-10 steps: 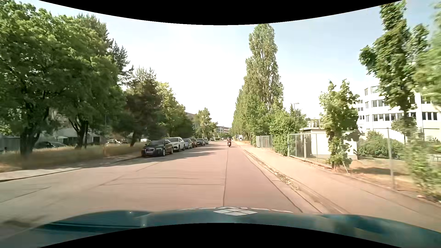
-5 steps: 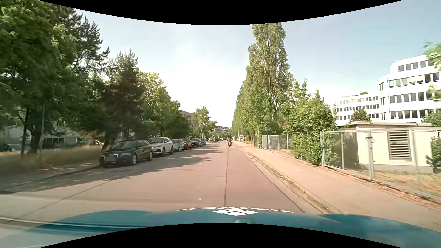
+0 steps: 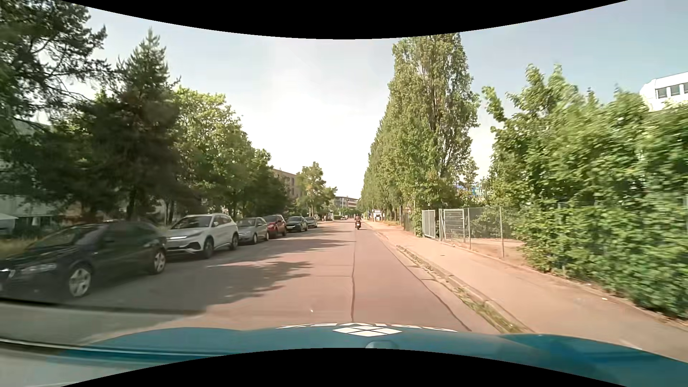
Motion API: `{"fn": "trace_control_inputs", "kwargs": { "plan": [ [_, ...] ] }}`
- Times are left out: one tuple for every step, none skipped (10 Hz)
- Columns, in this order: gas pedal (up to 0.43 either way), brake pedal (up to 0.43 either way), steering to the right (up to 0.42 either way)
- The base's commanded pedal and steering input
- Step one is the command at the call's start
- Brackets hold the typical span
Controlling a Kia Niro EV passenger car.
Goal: Follow the waypoints while adhering to traffic rules and regulations
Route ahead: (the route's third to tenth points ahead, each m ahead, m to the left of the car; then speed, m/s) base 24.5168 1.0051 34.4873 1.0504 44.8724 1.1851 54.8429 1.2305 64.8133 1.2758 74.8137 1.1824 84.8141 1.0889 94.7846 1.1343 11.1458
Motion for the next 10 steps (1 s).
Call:
{"fn": "trace_control_inputs", "kwargs": {
  "plan": [
    [0.098,0.000,0.000],
    [0.098,0.000,0.000],
    [0.110,0.000,0.000],
    [0.110,0.000,0.000],
    [0.110,0.000,0.000],
    [0.110,0.000,0.000],
    [0.110,0.000,0.000],
    [0.098,0.000,0.000],
    [0.079,0.000,0.000],
    [0.008,0.000,0.000]
  ]
}}
